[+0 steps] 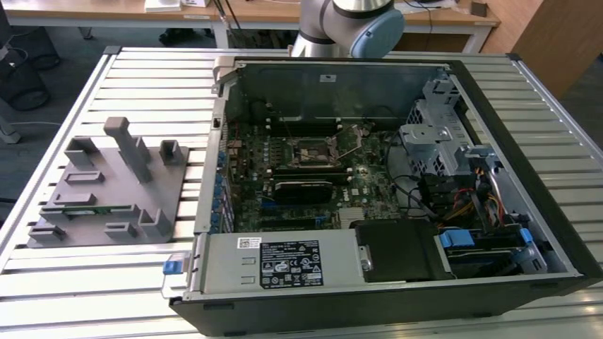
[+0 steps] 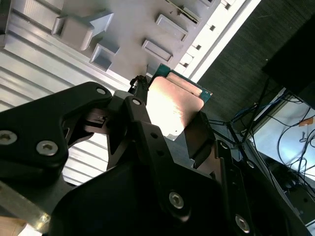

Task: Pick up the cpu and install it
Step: 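Pick up the cpu and move it towards the insertion slot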

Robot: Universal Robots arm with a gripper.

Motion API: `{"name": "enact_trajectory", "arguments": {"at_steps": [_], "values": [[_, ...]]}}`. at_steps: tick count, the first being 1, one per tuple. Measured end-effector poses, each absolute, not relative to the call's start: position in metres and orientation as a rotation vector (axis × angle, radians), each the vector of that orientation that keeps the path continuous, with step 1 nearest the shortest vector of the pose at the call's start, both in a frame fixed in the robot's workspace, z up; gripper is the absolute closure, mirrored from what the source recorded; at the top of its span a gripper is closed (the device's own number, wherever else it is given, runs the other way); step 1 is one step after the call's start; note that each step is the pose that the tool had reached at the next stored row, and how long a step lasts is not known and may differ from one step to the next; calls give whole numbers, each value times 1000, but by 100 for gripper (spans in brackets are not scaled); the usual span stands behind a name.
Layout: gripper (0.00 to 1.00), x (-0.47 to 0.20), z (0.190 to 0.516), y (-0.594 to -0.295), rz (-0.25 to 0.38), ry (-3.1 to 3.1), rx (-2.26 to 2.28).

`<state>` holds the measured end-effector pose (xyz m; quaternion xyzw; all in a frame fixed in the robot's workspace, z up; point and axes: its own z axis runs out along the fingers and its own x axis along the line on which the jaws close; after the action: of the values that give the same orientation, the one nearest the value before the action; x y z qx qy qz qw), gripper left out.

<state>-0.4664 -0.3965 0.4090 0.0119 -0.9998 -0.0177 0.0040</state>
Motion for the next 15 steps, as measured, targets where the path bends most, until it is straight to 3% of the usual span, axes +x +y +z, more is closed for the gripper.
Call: {"name": "enact_trajectory", "arguments": {"at_steps": [15], "values": [[46, -466, 430, -396, -54, -3134, 37]]}}
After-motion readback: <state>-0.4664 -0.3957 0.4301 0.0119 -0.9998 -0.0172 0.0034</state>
